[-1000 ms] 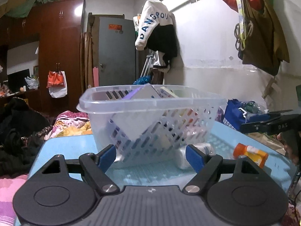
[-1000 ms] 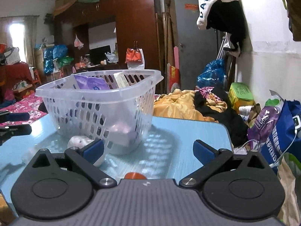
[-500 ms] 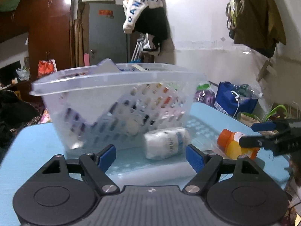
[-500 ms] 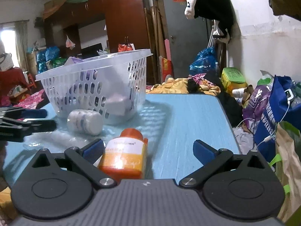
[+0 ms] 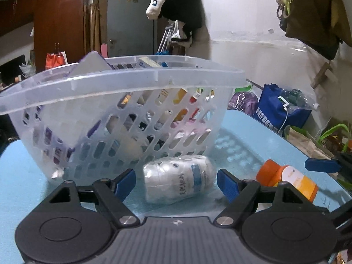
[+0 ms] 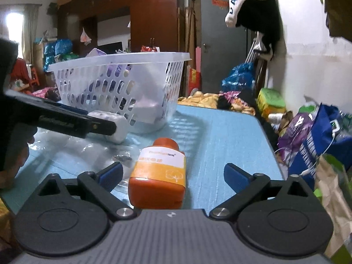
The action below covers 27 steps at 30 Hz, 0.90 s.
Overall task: Organize objects
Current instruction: 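Move the left gripper to the white pill bottle while the right approaches the orange bottle, then grasp the white pill bottle with the left gripper while the right grasps the orange bottle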
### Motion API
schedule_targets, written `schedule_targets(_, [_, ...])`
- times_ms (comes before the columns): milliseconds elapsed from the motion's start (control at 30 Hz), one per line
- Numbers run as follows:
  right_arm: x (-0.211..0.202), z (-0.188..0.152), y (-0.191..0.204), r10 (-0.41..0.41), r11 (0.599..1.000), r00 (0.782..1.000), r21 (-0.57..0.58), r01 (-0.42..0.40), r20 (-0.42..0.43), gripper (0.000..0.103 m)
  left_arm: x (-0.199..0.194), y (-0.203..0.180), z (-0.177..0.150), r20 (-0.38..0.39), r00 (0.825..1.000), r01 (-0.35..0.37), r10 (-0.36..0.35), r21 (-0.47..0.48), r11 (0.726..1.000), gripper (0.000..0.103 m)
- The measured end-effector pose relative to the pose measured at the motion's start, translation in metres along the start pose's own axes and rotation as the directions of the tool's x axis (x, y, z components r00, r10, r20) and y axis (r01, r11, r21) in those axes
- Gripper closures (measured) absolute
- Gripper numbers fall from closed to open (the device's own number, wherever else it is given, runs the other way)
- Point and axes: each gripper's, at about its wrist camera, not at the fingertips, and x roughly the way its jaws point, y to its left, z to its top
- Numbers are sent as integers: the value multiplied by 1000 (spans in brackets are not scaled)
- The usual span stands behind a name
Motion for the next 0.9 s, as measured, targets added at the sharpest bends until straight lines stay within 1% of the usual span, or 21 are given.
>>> schedule_targets(67, [2, -1, -1, 7, 1000, 1000, 14, -7, -15, 20, 4, -5, 0, -8, 1000, -9, 10, 19, 1000, 19])
schedule_targets(133, [3, -2, -4, 28, 999, 999, 32, -27, -32, 24, 5, -8, 0, -4, 1000, -16, 17, 25, 1000, 19])
schedule_targets(233, [3, -4, -5, 44, 998, 999, 39, -43, -28, 28, 5, -10, 1, -1, 1000, -31, 31, 22, 999, 19])
schedule_targets(300, [2, -5, -6, 60, 997, 998, 48, -58, -27, 33, 7, -11, 0, -15, 999, -37, 37, 24, 999, 27])
schedule_targets(367, [1, -5, -8, 84, 995, 996, 54, -82, -29, 45, 8, -11, -1, -12, 999, -39, 39, 20, 999, 27])
schedule_targets(400, [1, -5, -7, 95, 994, 995, 52, -94, -25, 49, 8, -11, -1, -11, 999, -38, 38, 20, 999, 28])
schedule_targets(433, [1, -5, -7, 95, 995, 995, 47, -93, -24, 50, 7, -11, -1, -5, 999, -40, 40, 22, 999, 28])
schedule_targets(500, [-1, -7, -6, 82, 996, 997, 29, -82, -10, 50, -2, -11, -2, 42, 999, -36, 35, 22, 999, 28])
schedule_targets(700, [-17, -1, -5, 75, 997, 995, -1, -75, 73, 50, -36, -7, -5, 145, 989, -10, 5, 34, 999, 28])
schedule_targets(800, [-32, 7, -8, 85, 996, 989, 3, -86, 125, 50, -60, -4, -6, 197, 980, -4, -3, 34, 999, 28])
schedule_targets(900, [-47, 22, -9, 92, 996, 980, 4, -94, 175, 50, -87, 0, 0, 268, 963, 5, -14, 35, 999, 28])
